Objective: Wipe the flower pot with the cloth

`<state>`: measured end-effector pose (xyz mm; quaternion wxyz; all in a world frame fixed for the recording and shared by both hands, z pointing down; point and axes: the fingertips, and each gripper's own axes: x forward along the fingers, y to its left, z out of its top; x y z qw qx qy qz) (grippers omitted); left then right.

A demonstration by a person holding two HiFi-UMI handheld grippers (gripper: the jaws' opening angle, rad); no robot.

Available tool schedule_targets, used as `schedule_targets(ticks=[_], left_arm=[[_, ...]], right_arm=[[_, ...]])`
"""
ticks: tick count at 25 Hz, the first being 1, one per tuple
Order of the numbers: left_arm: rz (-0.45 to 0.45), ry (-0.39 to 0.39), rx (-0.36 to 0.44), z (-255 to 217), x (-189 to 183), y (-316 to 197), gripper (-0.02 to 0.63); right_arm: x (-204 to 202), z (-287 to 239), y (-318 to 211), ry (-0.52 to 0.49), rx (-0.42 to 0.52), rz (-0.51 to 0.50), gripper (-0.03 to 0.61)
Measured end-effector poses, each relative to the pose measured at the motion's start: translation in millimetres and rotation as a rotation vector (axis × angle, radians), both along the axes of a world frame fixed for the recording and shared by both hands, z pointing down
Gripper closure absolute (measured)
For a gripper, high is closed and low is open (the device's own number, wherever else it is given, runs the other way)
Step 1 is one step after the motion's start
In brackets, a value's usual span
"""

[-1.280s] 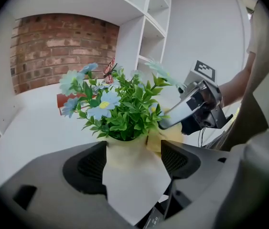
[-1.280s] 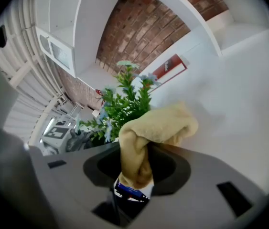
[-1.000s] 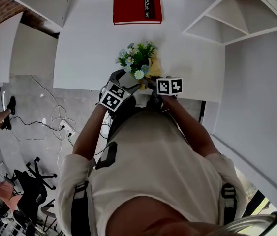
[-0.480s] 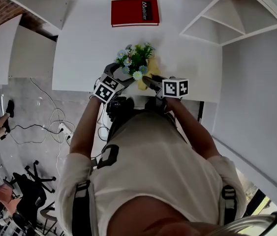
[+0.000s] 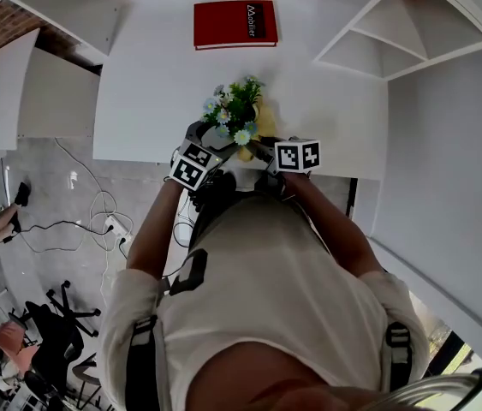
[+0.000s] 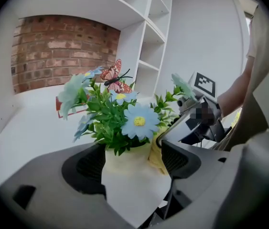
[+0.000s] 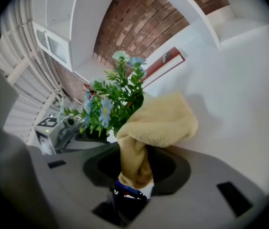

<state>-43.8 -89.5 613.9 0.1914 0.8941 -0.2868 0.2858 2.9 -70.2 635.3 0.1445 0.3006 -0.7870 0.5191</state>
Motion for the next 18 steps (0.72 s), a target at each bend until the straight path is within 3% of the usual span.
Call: schedule_targets(ticks=[4,11,14,18], left_arm=[[-0.013,0.012,0.004,-0.2,-3.4,9.9,0.249],[0.005,-0.012,-0.01,1.6,-4.7,15.6,0.249],[0.022,-0.023,-0.003,2.0,-5.0,20.0,0.249],[0.045,-0.021,-0.006,2.8,-0.7,27.1,0.249]], right_arm=[[-1.6,24.5,6.6,0.072,-0.034,-0.016,0.43],[1.1,27.8,4.1,0.082,-0.043,-0.035,0.43],[1.2,12.3,3.2,0.084,-0.02,-0.038,0.43],[-1.5,-31.0,-3.9,0.009,0.059,-0.029,0.43]])
